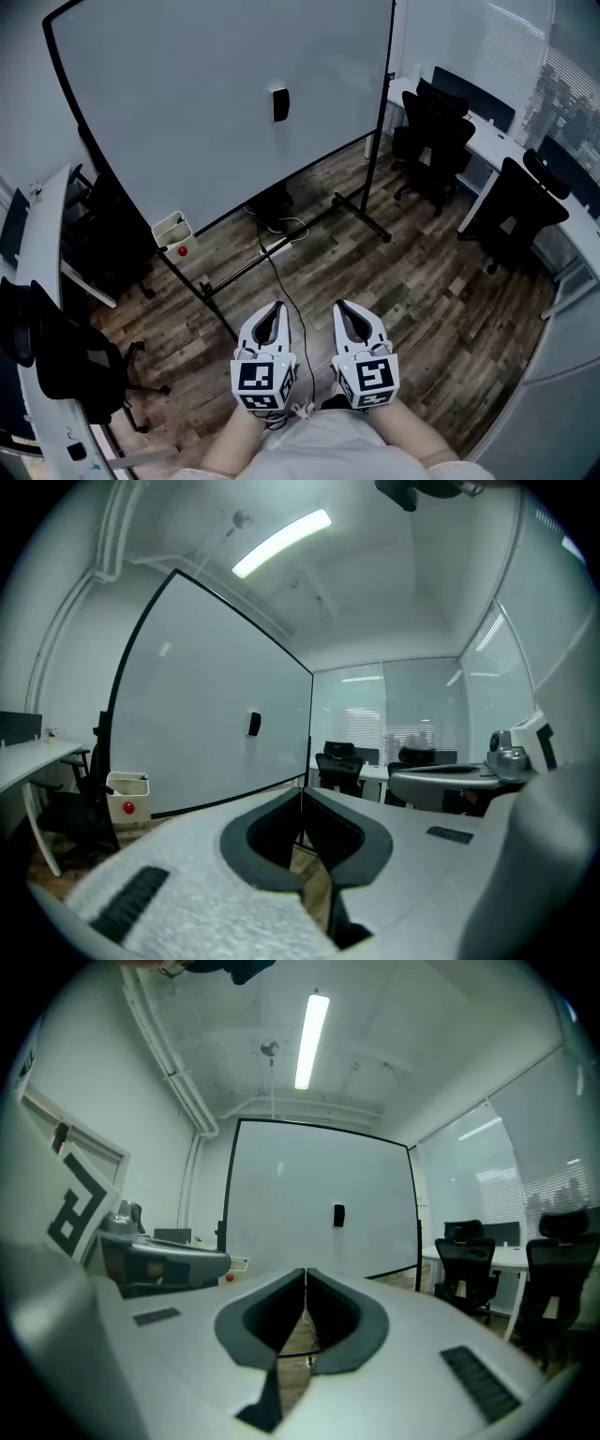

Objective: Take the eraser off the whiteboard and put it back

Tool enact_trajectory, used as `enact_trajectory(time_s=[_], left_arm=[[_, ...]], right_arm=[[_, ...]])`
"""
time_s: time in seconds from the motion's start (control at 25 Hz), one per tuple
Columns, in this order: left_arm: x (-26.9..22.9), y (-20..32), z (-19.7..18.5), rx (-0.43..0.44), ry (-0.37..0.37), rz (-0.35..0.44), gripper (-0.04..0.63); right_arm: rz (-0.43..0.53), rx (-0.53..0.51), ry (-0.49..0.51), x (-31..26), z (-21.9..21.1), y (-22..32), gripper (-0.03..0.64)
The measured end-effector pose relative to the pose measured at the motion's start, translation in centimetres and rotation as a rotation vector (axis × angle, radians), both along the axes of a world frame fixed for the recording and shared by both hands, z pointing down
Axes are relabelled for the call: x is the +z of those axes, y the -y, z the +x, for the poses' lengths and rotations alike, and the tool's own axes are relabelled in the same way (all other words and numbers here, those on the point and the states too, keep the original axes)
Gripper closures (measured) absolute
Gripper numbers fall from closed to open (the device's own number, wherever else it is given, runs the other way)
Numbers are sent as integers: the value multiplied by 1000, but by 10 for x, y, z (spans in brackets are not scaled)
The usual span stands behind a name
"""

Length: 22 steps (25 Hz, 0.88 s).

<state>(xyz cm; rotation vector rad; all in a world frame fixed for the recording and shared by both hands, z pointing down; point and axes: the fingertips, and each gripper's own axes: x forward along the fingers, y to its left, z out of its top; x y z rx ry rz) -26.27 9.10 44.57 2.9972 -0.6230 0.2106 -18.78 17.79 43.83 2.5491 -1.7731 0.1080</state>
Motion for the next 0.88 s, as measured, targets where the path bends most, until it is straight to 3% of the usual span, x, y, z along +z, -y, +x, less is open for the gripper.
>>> enact_trajectory(time_s=[0.28,0.56,0.88], left_arm=[[3,-2,99,-20,-2,-12,577],[19,2,155,-13,47,-36,577],[33,36,225,36,60,-33,577]], right_arm=[[-6,-81,-18,-1,83,11,589],[-42,-71,55,23,139,11,589],[-63,-39,56,40,200,42,589]])
